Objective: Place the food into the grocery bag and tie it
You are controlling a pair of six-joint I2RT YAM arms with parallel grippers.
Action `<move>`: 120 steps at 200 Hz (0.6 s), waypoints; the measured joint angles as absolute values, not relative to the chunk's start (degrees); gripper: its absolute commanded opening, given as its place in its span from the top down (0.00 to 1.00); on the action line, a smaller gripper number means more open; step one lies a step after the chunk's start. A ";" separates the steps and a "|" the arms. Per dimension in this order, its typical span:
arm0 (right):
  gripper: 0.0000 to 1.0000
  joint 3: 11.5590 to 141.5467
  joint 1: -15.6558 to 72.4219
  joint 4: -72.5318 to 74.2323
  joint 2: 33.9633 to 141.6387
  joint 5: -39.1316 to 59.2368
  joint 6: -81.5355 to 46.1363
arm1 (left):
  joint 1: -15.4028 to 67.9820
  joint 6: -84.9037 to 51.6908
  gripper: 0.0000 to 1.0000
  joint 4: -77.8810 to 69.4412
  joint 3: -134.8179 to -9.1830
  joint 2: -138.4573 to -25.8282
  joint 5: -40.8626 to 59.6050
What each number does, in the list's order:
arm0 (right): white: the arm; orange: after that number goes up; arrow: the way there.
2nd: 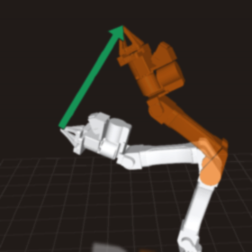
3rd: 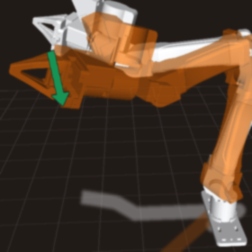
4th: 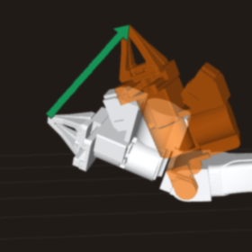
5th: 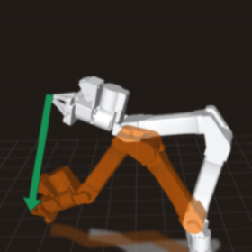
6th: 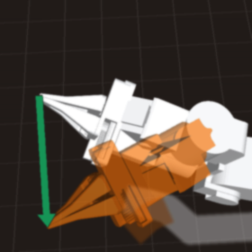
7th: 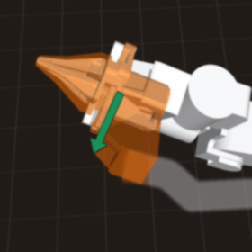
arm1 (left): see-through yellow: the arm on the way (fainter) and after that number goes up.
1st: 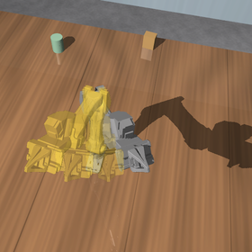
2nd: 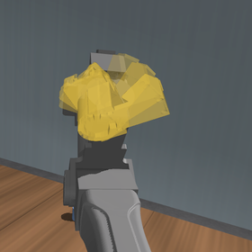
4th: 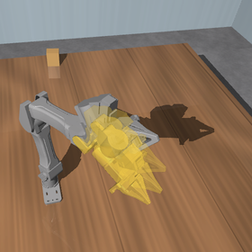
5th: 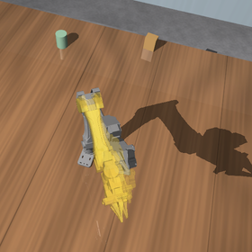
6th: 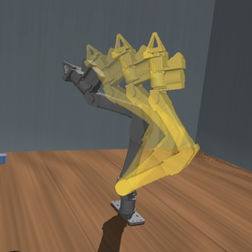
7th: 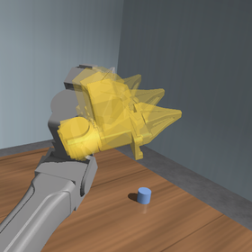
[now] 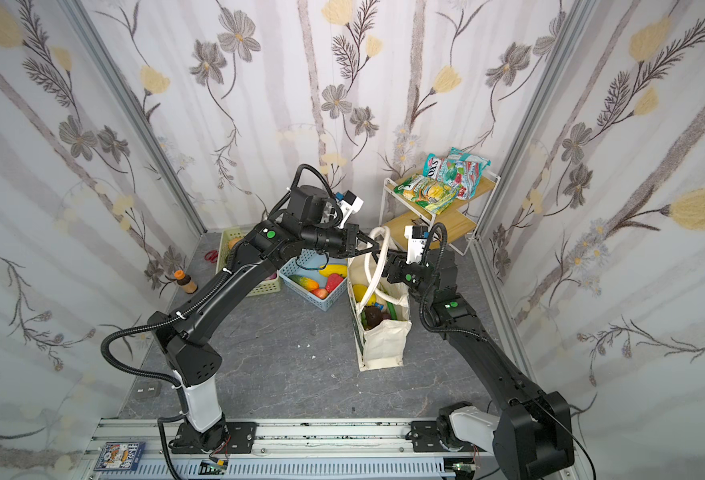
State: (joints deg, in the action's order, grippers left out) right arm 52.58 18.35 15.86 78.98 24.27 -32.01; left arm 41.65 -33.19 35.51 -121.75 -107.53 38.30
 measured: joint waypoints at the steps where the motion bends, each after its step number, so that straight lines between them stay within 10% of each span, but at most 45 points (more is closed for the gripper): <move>1: 0.43 52.80 18.46 15.97 79.29 24.25 -32.25 | 41.65 -33.19 1.00 35.53 -121.75 -107.53 38.33; 120: 0.51 58.30 23.79 23.70 91.05 17.37 -48.53 | 41.67 -32.84 1.00 35.57 -120.70 -106.96 39.13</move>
